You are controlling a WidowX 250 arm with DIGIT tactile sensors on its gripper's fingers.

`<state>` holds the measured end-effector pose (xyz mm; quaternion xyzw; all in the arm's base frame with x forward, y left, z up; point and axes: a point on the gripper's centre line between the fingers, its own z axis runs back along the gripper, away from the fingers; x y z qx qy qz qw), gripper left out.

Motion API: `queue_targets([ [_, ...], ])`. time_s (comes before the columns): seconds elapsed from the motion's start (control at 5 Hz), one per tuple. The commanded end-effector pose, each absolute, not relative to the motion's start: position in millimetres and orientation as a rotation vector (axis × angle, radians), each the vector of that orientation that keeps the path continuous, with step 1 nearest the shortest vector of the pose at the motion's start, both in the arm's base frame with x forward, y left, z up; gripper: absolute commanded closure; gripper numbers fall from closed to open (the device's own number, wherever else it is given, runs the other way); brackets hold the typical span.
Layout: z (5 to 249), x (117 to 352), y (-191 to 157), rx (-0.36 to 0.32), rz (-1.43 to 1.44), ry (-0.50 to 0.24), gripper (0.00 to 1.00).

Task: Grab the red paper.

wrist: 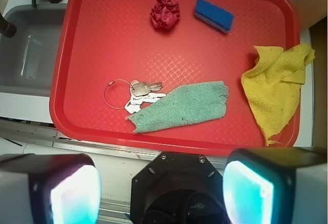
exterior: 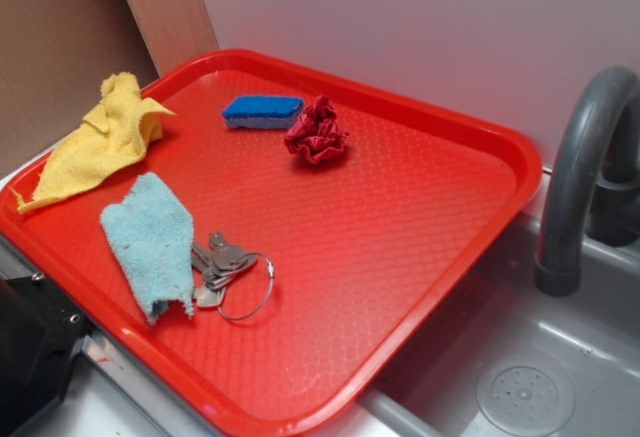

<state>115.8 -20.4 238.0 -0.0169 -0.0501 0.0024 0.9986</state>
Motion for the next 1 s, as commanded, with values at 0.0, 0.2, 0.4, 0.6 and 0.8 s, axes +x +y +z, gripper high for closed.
queue_targets([
  [0.0, 238, 116, -20, -0.034, 0.005, -0.1, 0.0],
  [0.2, 240, 115, -20, -0.047, 0.017, -0.113, 0.0],
  [0.4, 233, 133, -14, -0.044, 0.069, -0.124, 0.0],
  [0.6, 229, 171, -3, -0.127, 0.113, -0.16, 0.0],
  [0.8, 218, 220, 8, -0.116, 0.219, -0.169, 0.0],
])
